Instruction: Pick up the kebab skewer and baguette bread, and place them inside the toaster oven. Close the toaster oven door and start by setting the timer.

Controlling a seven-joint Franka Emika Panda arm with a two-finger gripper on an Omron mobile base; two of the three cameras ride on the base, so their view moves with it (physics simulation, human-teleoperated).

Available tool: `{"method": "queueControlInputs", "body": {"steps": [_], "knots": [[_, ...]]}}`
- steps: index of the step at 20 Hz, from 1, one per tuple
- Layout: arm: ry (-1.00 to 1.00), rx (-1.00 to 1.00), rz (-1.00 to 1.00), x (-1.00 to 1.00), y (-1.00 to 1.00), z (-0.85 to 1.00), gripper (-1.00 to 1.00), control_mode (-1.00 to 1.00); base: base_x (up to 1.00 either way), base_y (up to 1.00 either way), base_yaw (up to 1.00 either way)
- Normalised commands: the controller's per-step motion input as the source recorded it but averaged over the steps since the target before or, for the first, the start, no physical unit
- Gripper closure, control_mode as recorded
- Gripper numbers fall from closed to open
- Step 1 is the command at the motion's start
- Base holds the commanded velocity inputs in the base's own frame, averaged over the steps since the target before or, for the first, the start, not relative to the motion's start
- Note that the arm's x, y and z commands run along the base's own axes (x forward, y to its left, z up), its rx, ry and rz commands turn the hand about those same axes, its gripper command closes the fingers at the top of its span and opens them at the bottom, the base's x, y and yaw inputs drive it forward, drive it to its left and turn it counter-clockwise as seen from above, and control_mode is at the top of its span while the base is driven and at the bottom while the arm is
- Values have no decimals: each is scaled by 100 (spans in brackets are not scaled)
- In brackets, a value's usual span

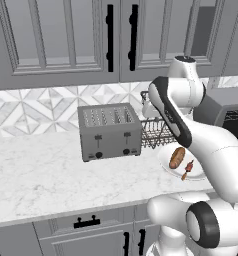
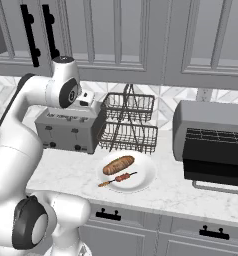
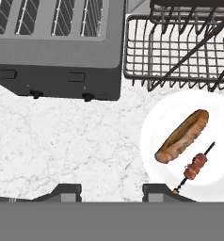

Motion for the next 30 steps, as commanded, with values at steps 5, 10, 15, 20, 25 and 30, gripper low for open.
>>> {"method": "queueControlInputs", "body": {"steps": [5, 10, 15, 20, 25, 30], "knots": [[0, 0, 0, 0, 0, 0, -100, 100, 0, 0, 0], [0, 0, 0, 0, 0, 0, -100, 100, 0, 0, 0], [0, 0, 0, 0, 0, 0, -100, 100, -1, -38, -2], [0, 0, 0, 0, 0, 0, -100, 100, 0, -47, -3], [0, 0, 0, 0, 0, 0, -100, 100, 0, -49, -2], [0, 0, 0, 0, 0, 0, -100, 100, 0, -50, -2]]}}
